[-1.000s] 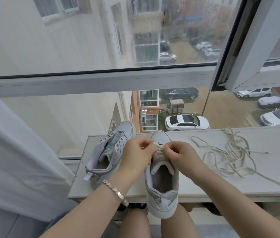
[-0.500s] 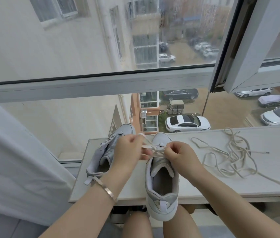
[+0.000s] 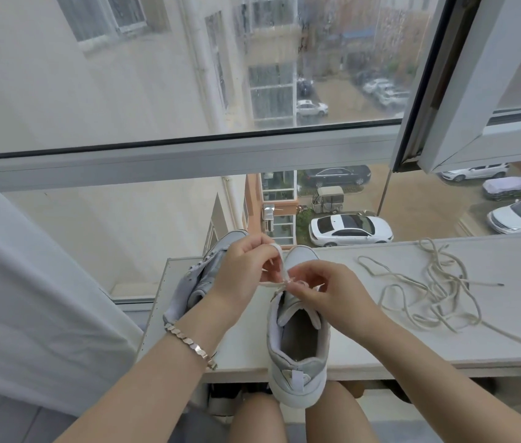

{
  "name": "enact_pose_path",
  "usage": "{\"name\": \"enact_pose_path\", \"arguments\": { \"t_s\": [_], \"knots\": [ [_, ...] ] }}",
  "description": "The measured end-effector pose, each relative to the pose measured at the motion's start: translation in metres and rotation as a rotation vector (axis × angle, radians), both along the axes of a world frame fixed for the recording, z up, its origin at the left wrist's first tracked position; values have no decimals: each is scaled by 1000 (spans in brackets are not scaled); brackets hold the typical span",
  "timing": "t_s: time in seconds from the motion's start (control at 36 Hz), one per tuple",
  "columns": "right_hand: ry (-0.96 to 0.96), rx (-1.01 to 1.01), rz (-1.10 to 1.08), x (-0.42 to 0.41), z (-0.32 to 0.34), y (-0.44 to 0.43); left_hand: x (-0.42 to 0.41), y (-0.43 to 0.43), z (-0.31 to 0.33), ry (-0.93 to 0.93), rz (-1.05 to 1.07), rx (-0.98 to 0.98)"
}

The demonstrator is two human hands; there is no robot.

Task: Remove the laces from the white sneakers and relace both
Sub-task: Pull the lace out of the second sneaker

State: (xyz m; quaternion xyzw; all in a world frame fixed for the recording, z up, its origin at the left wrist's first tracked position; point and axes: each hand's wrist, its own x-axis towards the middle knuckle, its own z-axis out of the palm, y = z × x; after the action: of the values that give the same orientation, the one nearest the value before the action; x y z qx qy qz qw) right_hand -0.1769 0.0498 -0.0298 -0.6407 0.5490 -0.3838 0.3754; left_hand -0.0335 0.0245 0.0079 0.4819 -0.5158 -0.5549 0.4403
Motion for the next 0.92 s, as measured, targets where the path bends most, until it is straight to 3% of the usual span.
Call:
{"name": "enact_pose_path", "arguments": {
  "t_s": [0.19, 0.31, 0.36, 0.53, 0.72, 0.92],
  "knots": [
    [112, 65, 33, -2, -1, -3, 12, 10, -14, -75, 11, -52],
    [174, 100, 52, -1, 0, -4, 18, 14, -26, -634, 132, -172],
    [178, 98, 56, -1, 1, -4, 18, 17, -28, -802, 169, -277],
    [97, 102, 17, -6, 4, -3, 2, 29, -24, -710, 63, -576],
    [110, 125, 41, -12, 5, -4, -5, 26, -20, -556, -84, -359],
    [-47, 238, 17, -15, 3, -6, -5, 22, -20, -586, -102, -375]
  ]
}}
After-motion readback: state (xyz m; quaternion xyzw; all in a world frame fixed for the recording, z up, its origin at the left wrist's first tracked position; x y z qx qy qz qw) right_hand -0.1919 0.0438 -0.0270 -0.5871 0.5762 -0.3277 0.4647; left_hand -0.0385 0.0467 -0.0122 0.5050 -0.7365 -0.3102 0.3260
